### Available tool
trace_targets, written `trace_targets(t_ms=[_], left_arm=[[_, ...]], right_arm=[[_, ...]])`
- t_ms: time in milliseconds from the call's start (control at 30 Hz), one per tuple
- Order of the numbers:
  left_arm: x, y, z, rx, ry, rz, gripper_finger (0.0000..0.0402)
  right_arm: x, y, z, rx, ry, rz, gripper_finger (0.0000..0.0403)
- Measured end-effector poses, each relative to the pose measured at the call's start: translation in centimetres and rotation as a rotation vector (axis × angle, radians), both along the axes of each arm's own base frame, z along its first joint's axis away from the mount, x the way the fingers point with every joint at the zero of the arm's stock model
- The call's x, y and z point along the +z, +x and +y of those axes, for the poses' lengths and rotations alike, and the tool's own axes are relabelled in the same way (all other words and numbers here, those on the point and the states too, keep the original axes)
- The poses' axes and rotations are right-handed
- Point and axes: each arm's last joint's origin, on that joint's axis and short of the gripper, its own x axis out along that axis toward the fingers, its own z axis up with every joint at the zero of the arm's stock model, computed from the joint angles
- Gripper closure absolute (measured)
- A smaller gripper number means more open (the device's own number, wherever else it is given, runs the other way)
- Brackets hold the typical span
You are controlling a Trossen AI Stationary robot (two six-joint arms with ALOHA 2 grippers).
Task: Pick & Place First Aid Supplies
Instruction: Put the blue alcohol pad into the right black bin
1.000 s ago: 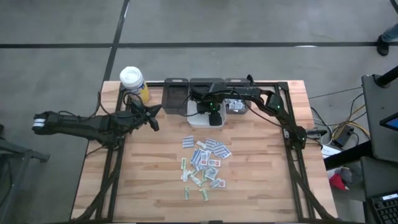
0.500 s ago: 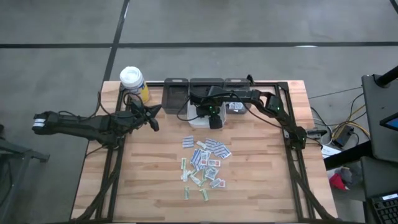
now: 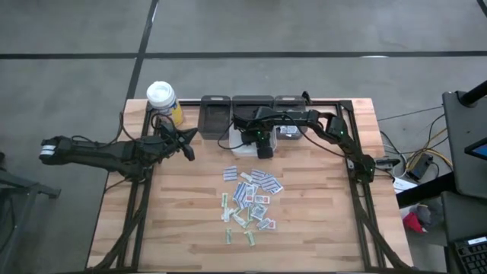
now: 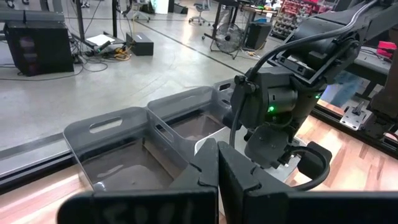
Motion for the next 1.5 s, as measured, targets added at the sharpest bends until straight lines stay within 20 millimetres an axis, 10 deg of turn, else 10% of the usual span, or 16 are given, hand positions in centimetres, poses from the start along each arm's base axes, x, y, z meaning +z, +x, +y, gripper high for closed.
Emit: trace_targets(t_ms=[233, 833, 1033, 1500], left_arm=[[0.0, 0.0, 0.0, 0.0, 0.001, 0.002, 0.0402], [0.0, 0.0, 0.0, 0.0, 0.0, 0.0, 0.0402], [0.0, 0.0, 0.0, 0.0, 0.0, 0.001, 0.0402], [-0.7, 0.0, 0.0, 0.0, -0.004, 0.015, 0.0402]], right_arm=[[0.1, 0.2, -0.1, 0.003, -0.005, -0.018, 0.039], [6.6, -0.8, 0.0, 0.016, -0.022, -0.205, 0.0394], [5.7, -0.8, -0.1, 0.085, 0.038, -0.197, 0.0394], [4.3, -1.3, -0.2, 0.217, 0.05, -0.172, 0.0268]])
